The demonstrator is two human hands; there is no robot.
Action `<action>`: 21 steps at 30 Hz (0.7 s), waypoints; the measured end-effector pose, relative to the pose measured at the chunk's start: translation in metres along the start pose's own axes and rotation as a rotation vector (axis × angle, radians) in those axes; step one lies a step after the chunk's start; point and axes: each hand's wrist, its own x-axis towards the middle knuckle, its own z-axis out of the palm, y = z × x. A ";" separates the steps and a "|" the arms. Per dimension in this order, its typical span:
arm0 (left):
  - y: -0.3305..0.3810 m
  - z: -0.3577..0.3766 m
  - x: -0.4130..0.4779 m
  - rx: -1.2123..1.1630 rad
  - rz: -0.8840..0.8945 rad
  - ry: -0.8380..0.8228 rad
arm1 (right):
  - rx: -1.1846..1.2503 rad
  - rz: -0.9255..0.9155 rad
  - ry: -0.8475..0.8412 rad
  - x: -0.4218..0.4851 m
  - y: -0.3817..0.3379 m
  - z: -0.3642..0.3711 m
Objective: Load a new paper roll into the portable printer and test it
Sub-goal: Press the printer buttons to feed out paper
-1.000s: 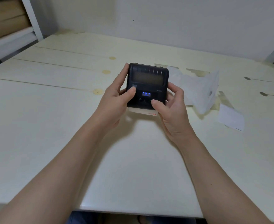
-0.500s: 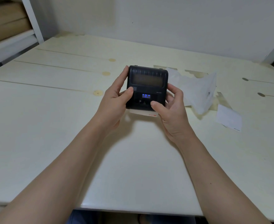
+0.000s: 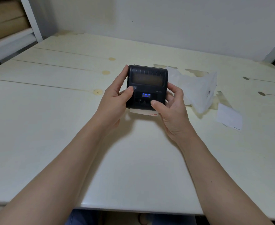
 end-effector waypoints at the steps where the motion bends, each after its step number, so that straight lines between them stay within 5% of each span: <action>1: 0.000 0.000 0.000 0.004 0.002 -0.002 | 0.002 0.000 -0.001 0.000 0.000 0.000; 21: -0.002 -0.005 0.004 0.012 -0.012 0.032 | 0.153 0.134 0.019 0.002 -0.011 0.006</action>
